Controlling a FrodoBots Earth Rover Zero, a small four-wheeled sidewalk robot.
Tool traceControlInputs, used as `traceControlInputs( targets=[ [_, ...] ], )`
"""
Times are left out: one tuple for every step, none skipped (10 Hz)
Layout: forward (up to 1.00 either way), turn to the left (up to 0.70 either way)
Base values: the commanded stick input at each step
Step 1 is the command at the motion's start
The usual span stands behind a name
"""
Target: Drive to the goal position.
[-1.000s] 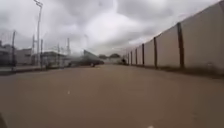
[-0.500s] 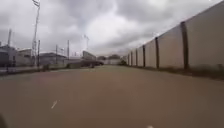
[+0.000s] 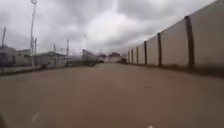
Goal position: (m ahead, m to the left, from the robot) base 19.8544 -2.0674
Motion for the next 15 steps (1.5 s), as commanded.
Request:
traceControlInputs(
  targets=[
    [0.85, 0.01],
    [0.85, 0.01],
    [0.85, 0.01],
    [0.85, 0.01],
    [0.85, 0.01],
    [0.85, 0.01],
    [0.85, 0.01],
    [0.85, 0.01],
    [0.85, 0.01],
    [0.85, 0.01],
    [0.85, 0.01],
    [0.85, 0.01],
    [0.85, 0.01],
    [0.85, 0.01],
    [0.85, 0.01]
  ],
)
